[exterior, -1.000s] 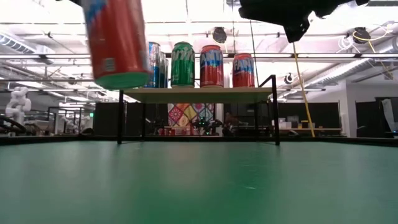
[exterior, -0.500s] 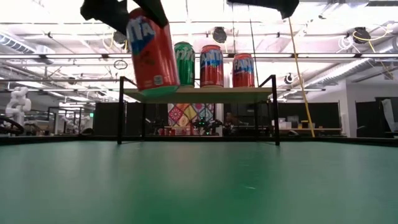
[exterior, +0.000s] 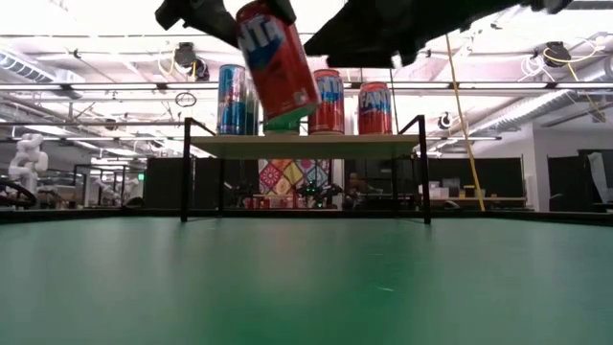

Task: Place canned beverage on shelf
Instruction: Put the orange soda can on the shelf aligned with the other orange soda can

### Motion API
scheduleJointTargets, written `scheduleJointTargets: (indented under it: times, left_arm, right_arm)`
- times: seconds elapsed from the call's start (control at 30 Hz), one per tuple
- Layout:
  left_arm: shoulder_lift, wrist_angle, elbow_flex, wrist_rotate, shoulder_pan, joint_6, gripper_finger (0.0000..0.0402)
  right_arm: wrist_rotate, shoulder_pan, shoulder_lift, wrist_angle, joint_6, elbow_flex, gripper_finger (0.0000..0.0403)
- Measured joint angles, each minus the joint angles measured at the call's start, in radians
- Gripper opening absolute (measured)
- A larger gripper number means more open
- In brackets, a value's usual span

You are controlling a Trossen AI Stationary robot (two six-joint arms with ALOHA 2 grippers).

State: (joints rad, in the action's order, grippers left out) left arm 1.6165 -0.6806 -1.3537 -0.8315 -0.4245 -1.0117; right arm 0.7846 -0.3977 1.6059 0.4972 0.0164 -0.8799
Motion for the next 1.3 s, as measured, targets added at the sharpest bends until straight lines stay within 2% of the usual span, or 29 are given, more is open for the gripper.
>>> scheduleJointTargets:
  times: [0.13, 0.3, 0.47, 0.53, 0.7, 0.93, 1.03, 1.13, 1.3]
  left_arm:
    - [0.0, 0.026, 0.0, -0.008, -0.001, 0.023, 0.0288]
    - [0.016, 0.026, 0.0, -0.012, 0.0, 0.024, 0.0288]
    - [0.05, 0.073, 0.001, -0.008, 0.011, 0.025, 0.0288]
    - [0.066, 0.091, 0.001, -0.005, 0.018, 0.026, 0.0288]
    - [0.085, 0.128, 0.001, 0.011, 0.034, 0.029, 0.0288]
    - [0.104, 0.16, 0.001, 0.015, 0.038, 0.053, 0.0288]
    - [0.107, 0.166, 0.002, 0.011, 0.038, 0.057, 0.0289]
    - [0.107, 0.172, 0.002, 0.009, 0.037, 0.087, 0.0303]
    - [0.107, 0.182, 0.002, 0.007, 0.022, 0.109, 0.0366]
  right_arm:
    - [-0.052, 0.031, 0.041, 0.084, -0.061, 0.0, 0.0345]
    - [-0.058, 0.071, 0.074, 0.128, -0.088, 0.0, 0.0345]
    - [-0.206, 0.117, 0.079, 0.13, -0.084, 0.0, 0.0345]
    - [-0.233, 0.128, 0.079, 0.128, -0.087, 0.0, 0.0345]
    - [-0.259, 0.133, 0.078, 0.128, -0.122, 0.0, 0.034]
    - [-0.259, 0.135, 0.078, 0.112, -0.134, 0.0, 0.0296]
    - [-0.258, 0.135, 0.078, 0.106, -0.134, 0.001, 0.029]
    - [-0.255, 0.135, 0.078, 0.111, -0.131, 0.001, 0.0297]
    - [-0.265, 0.135, 0.078, 0.114, -0.13, 0.001, 0.0299]
